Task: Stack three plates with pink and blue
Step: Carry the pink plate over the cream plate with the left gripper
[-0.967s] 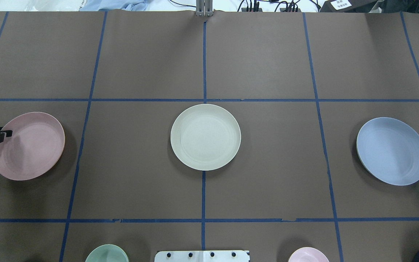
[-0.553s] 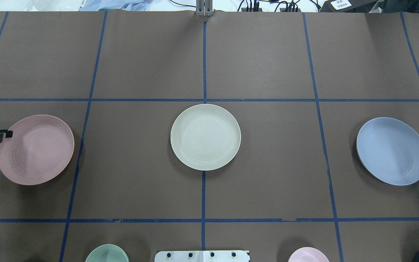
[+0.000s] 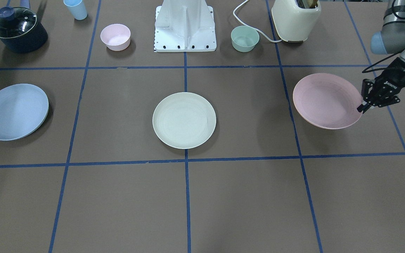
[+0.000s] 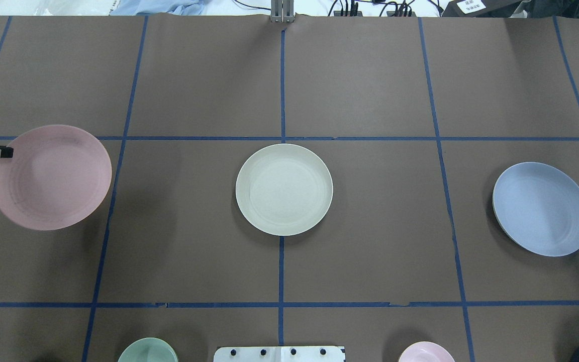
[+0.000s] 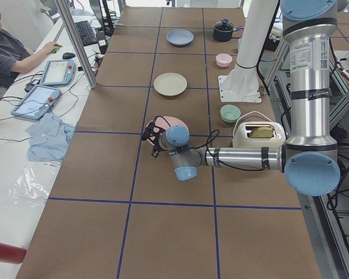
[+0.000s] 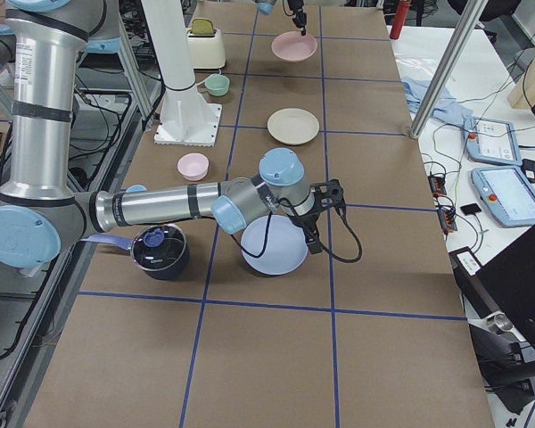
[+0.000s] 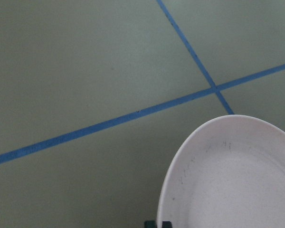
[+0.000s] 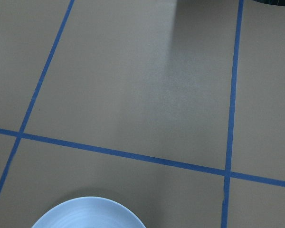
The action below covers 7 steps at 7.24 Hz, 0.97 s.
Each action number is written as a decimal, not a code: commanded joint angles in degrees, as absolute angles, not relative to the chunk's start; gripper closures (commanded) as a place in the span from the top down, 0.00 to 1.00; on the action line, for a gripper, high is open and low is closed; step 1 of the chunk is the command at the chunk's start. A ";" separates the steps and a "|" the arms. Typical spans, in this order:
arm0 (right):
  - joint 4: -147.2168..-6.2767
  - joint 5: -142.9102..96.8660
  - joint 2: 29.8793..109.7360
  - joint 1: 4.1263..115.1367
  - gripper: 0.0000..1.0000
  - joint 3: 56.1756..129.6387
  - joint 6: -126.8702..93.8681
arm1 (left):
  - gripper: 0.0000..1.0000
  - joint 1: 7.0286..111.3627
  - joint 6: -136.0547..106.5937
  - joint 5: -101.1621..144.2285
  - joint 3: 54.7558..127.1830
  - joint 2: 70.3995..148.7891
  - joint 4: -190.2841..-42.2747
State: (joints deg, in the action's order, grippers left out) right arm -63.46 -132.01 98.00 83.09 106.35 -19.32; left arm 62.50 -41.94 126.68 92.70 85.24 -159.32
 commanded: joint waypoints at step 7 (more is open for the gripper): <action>-63.54 -132.19 97.82 83.06 1.00 106.17 -19.34 | 0.00 31.59 -71.18 101.55 95.57 117.75 -128.06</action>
State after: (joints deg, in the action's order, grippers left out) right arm -63.54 -132.12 97.86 83.06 106.22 -19.34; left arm 36.56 -68.28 106.07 98.53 114.32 -128.98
